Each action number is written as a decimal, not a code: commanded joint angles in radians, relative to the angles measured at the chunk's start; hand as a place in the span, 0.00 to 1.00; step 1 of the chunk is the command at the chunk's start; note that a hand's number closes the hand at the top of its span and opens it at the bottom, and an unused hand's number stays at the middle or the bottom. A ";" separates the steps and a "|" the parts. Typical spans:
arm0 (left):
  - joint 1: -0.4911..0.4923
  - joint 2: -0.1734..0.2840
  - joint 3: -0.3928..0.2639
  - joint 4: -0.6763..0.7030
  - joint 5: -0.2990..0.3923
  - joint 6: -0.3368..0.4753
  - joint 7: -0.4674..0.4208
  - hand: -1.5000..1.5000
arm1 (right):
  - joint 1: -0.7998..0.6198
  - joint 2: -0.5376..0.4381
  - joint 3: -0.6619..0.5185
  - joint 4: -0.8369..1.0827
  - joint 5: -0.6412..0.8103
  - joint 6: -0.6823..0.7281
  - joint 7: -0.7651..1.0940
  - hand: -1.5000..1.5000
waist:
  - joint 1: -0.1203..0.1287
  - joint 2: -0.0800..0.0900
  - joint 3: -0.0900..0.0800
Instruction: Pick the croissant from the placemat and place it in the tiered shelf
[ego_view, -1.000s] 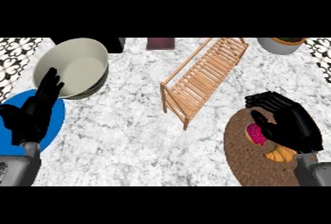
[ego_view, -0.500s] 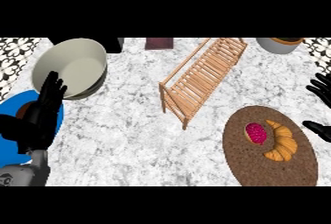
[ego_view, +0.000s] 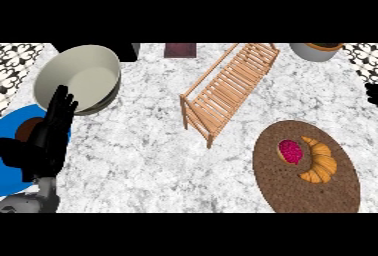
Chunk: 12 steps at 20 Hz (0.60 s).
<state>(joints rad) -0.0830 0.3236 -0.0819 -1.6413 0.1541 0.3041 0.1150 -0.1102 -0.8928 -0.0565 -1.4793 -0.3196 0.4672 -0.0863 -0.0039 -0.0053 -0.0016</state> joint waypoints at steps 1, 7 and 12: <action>0.005 0.003 0.000 -0.017 -0.001 0.001 0.019 0.50 | 0.001 -0.123 0.062 -0.163 0.183 -0.037 0.102 0.00 | -0.008 -0.006 -0.003; 0.035 -0.020 0.002 -0.016 -0.008 0.001 -0.019 0.50 | 0.005 -0.110 0.183 -0.316 0.371 -0.117 0.344 0.00 | 0.003 0.001 0.000; 0.015 -0.019 0.023 -0.005 -0.006 -0.024 -0.017 0.50 | -0.037 0.027 0.310 -0.370 0.504 -0.159 0.547 0.00 | 0.009 0.005 0.001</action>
<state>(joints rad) -0.0740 0.3087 -0.0759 -1.6580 0.1432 0.2950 0.1160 -0.1410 -0.9373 0.1646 -1.7687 0.0824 0.3487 0.3125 0.0046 -0.0016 -0.0015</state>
